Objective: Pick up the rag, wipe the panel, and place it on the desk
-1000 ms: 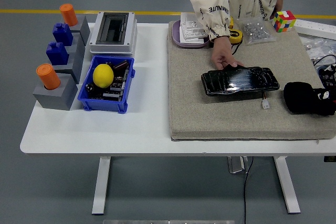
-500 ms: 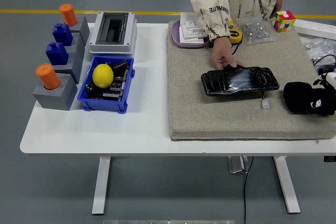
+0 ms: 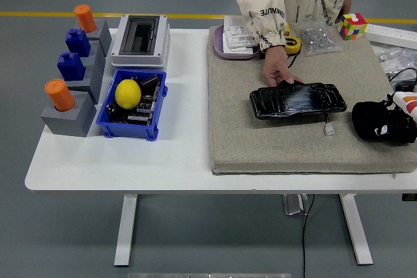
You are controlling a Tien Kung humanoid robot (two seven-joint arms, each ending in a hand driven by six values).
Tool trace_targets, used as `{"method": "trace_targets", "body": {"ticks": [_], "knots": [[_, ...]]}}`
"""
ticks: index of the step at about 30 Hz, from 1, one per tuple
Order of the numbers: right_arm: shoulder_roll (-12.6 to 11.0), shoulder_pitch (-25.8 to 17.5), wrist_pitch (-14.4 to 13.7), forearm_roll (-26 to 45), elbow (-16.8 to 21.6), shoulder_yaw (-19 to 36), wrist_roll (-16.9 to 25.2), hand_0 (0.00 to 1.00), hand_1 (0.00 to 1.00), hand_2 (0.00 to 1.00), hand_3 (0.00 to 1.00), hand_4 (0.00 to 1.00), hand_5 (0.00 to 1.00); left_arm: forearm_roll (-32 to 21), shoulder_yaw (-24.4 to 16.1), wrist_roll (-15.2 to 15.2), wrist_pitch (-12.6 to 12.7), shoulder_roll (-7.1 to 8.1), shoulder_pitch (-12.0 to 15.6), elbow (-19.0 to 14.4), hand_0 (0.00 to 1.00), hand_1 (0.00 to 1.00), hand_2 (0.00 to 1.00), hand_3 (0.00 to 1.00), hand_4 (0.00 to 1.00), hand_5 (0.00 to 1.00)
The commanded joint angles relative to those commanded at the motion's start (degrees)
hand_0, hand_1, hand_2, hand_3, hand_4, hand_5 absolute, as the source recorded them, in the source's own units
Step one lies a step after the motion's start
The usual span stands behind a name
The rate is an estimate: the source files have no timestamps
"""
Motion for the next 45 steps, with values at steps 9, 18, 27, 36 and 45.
{"method": "trace_targets", "body": {"ticks": [9,18,27,36,45], "knots": [[0.86,-0.87,-0.16,0.21,-0.16,0.17,0.04,0.713,0.702,0.774,0.751,0.998,0.516,-0.07,0.01,-0.09,-0.01,-0.10,0.04,0.00,0.650,0.699,0.748,0.567,0.602,0.477],[1.49,-1.50,-1.47,0.32,-0.30,-0.02,0.38,0.655,0.672,0.732,0.704,0.998,0.497,-0.07,0.25,-0.29,-0.06,-0.10,-0.10,0.00,0.649,0.699,0.748,0.567,0.602,0.477],[1.78,-1.77,-2.47,0.19,-0.36,-0.07,0.91,0.608,0.645,0.704,0.643,0.998,0.466,-0.16,0.49,-0.45,-0.11,-0.11,-0.14,0.00,0.649,0.699,0.748,0.566,0.602,0.477],[1.89,-1.94,-2.85,-0.02,-0.27,0.06,1.00,0.464,0.539,0.575,0.532,0.867,0.317,-0.21,0.61,-0.50,-0.09,-0.11,0.07,0.00,0.650,0.699,0.748,0.566,0.602,0.477],[1.84,-1.97,-3.13,-0.32,-0.23,0.10,0.96,0.430,0.508,0.540,0.517,0.796,0.250,-0.17,0.78,-0.58,-0.11,-0.05,0.13,0.00,0.649,0.698,0.748,0.566,0.602,0.477]]}}
